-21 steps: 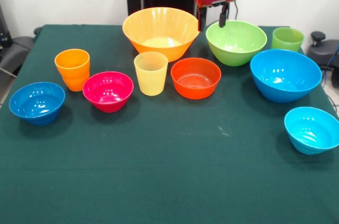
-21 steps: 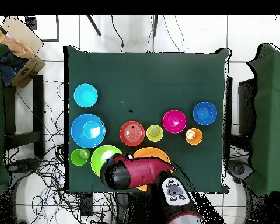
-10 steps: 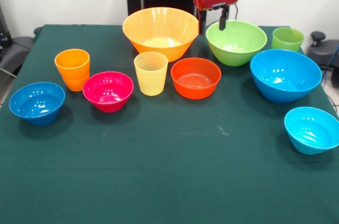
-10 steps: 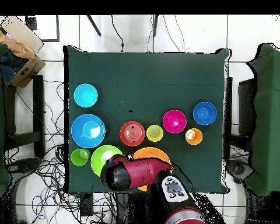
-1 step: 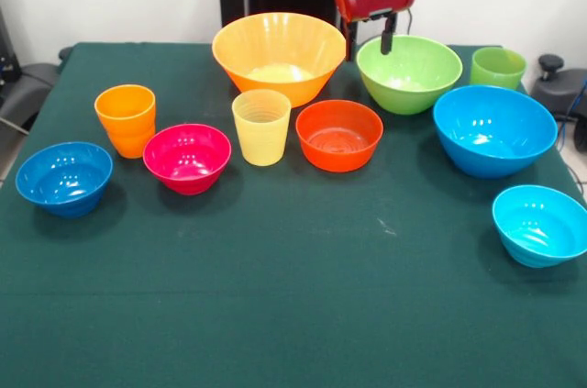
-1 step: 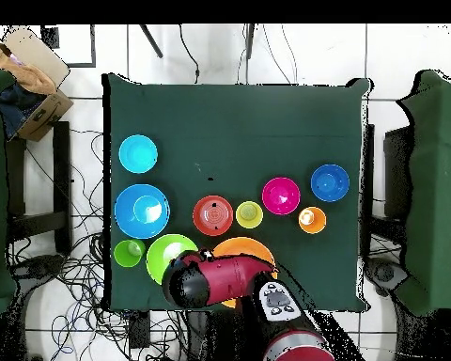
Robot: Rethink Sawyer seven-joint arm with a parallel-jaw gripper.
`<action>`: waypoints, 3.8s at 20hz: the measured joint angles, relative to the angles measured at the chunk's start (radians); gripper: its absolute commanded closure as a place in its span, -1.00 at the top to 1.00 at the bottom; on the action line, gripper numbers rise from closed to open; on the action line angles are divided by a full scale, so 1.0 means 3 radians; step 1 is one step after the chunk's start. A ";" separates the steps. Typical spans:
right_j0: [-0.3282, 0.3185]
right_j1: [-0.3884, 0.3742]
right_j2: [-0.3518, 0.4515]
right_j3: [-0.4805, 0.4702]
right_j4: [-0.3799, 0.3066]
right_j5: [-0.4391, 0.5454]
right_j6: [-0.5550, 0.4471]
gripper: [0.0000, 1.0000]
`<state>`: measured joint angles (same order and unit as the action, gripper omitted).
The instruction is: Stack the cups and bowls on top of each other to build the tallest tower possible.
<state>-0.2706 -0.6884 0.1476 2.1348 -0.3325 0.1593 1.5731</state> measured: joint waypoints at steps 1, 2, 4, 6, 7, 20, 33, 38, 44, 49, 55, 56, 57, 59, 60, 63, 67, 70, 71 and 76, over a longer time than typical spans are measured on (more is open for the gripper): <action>0.0004 0.0000 0.0000 -0.0001 0.0000 0.0000 0.0000 1.00; 0.0007 0.0000 0.0000 -0.0003 0.0000 0.0000 0.0000 1.00; 0.0014 0.0000 0.0000 -0.0006 -0.0005 -0.0001 0.0000 1.00; 0.0019 0.0002 -0.0001 -0.0007 -0.0007 -0.0001 0.0000 1.00; 0.0024 0.0006 -0.0001 -0.0008 -0.0008 -0.0004 0.0000 1.00; 0.0145 0.0396 -0.0095 -0.0169 -0.0146 -0.0408 0.0000 1.00; 0.0127 0.0646 -0.0115 -0.0224 -0.0253 -0.0565 0.0000 1.00; 0.0129 0.0702 -0.0133 -0.0243 -0.0253 -0.0565 0.0000 1.00; 0.0185 0.0816 -0.0214 -0.0342 -0.0253 -0.0565 0.0000 1.00; 0.0258 0.0879 -0.0277 -0.0423 -0.0267 -0.0576 0.0000 1.00; 0.0267 0.0879 -0.0284 -0.0423 -0.0275 -0.0585 0.0000 1.00; 0.0267 0.0879 -0.0284 -0.0423 -0.0275 -0.0585 0.0000 1.00; 0.0268 0.0879 -0.0284 -0.0423 -0.0275 -0.0585 0.0000 1.00; 0.0268 0.0878 -0.0284 -0.0423 -0.0276 -0.0585 0.0000 1.00; 0.0269 0.0878 -0.0284 -0.0423 -0.0275 -0.0585 0.0000 1.00; 0.0271 0.0878 -0.0286 -0.0424 -0.0276 -0.0585 0.0000 1.00; 0.0273 0.0878 -0.0287 -0.0424 -0.0275 -0.0585 0.0000 1.00; 0.0275 0.0872 -0.0289 -0.0421 -0.0277 -0.0584 0.0001 -1.00; 0.0276 0.0864 -0.0287 -0.0419 -0.0277 -0.0583 0.0001 -1.00; 0.0281 0.0841 -0.0282 -0.0415 -0.0276 -0.0583 0.0001 -1.00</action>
<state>-0.1864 -0.4361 0.0630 2.0104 -0.4153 -0.0157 1.5733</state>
